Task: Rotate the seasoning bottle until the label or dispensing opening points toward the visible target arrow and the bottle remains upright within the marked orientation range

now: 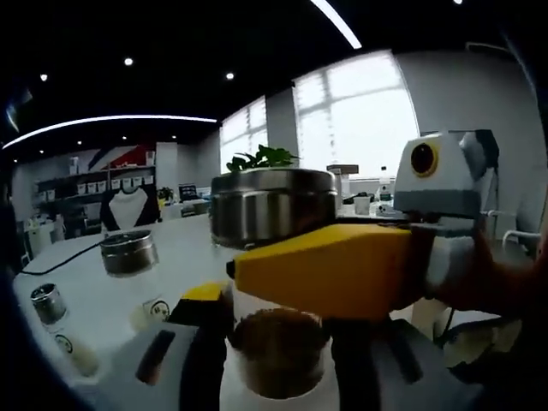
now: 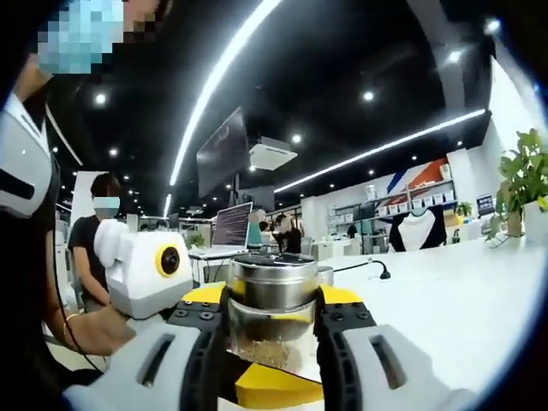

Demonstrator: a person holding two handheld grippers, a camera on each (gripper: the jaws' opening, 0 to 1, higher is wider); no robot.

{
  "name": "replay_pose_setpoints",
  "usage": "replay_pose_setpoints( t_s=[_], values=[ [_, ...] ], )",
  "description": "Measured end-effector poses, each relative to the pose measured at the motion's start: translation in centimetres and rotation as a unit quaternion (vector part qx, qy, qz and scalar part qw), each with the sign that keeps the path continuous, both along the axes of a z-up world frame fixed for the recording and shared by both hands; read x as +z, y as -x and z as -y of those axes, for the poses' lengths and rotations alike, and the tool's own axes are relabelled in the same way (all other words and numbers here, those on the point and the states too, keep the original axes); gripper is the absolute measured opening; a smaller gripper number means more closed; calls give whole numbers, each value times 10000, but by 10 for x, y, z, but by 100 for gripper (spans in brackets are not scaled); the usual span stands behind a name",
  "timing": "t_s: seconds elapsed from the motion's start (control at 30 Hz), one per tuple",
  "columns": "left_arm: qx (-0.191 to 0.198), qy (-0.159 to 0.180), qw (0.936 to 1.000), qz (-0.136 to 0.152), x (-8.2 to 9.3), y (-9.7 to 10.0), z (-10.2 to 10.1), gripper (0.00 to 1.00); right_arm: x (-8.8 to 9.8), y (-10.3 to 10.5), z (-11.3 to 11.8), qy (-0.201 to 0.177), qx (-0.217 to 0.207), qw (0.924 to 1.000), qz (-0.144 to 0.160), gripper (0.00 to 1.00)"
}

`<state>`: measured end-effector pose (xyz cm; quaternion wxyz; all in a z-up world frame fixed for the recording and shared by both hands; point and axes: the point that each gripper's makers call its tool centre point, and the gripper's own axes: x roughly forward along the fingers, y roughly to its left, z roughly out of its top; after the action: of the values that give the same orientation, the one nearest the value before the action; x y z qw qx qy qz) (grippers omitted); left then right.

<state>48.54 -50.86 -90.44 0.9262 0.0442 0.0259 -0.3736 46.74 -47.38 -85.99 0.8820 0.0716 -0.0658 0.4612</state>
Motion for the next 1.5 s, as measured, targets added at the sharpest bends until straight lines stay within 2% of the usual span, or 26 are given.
replay_pose_setpoints(
  t_s=[0.03, 0.1, 0.33, 0.57, 0.77, 1.1, 1.27, 1.5],
  values=[
    [-16, 14, 10000, 1, 0, 0, 1, 48, 1, 0, 0, 71, -76, 9998, 143, 37],
    [-65, 8, 10000, 33, 1, -1, 3, 48, 2, 1, 0, 214, -153, 9994, 243, 37],
    [-124, 84, 9998, 146, 6, -3, 7, 48, 6, -3, 9, -76, -199, 9998, 52, 37],
    [-181, 4, 9998, 113, 3, -4, 7, 49, 4, -4, 10, 9, -215, 9997, 108, 37],
    [-88, -49, 9999, 79, 1, -10, 1, 53, 4, -13, 16, 81, -366, 9992, 131, 37],
    [-40, -242, 9996, -102, -13, -16, -7, 53, -1, -34, 28, 118, -607, 9981, 52, 37],
    [36, -230, 9996, -170, -17, -18, -14, 52, -2, -47, 37, 116, -718, 9973, 77, 37],
    [131, -223, 9994, -227, -20, -22, -21, 51, -10, -65, 43, 303, -931, 9951, 97, 37]
  ],
)
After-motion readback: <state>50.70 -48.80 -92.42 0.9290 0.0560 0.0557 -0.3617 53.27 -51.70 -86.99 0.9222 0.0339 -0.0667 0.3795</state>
